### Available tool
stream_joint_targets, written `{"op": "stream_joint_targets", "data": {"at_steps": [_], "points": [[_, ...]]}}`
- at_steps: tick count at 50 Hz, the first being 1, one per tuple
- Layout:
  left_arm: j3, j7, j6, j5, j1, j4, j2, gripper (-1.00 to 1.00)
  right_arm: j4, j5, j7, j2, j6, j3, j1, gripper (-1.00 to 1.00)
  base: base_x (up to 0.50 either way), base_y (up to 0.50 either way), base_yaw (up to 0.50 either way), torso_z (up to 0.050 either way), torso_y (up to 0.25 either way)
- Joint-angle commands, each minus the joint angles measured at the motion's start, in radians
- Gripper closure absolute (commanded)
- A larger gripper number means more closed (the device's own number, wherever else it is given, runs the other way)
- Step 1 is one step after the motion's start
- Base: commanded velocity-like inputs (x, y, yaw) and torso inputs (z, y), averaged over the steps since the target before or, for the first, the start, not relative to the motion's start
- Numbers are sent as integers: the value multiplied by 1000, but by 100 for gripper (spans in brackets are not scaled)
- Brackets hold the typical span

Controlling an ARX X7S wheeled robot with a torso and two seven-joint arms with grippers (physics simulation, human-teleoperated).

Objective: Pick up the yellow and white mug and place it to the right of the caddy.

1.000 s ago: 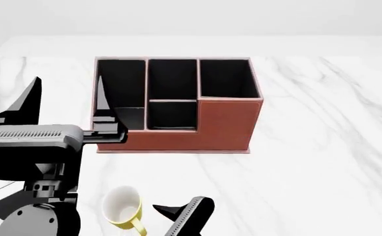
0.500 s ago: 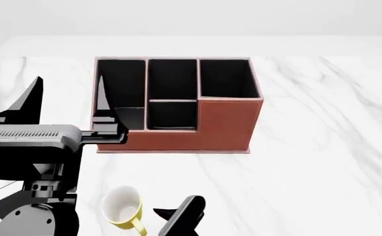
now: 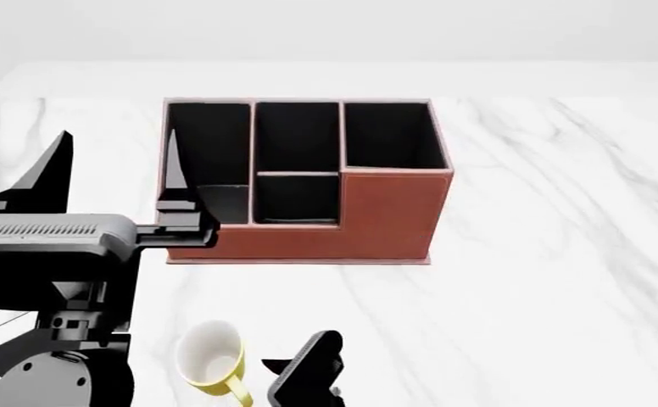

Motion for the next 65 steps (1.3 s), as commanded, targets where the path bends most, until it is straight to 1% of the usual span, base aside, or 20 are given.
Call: {"op": "stream_joint_targets", "data": {"at_steps": [1,17,41,58,59,65], "points": [[0,-5,0,-6,-2,1,-6,-100,90,5,-12,-23,-25,-6,22,-100,0,0,0,0,0],[6,-12,0,-11,0,7,-13,-100,221,4,-25,-48,-79,-23,39,-100,0,0,0,0,0],[8,-21,3,-23,-4,2,-22,-100,335,25,-51,-87,-104,-42,96,-100,0,0,0,0,0],[9,-28,-1,-36,-10,3,-28,-100,467,52,-71,-119,-143,-50,144,-100,0,0,0,0,0],[9,-29,-2,-36,-10,3,-28,-100,472,54,-71,-120,-145,-51,146,100,0,0,0,0,0],[11,-30,2,-36,-8,1,-30,-100,451,63,-61,-112,-139,-58,144,100,0,0,0,0,0]]}}
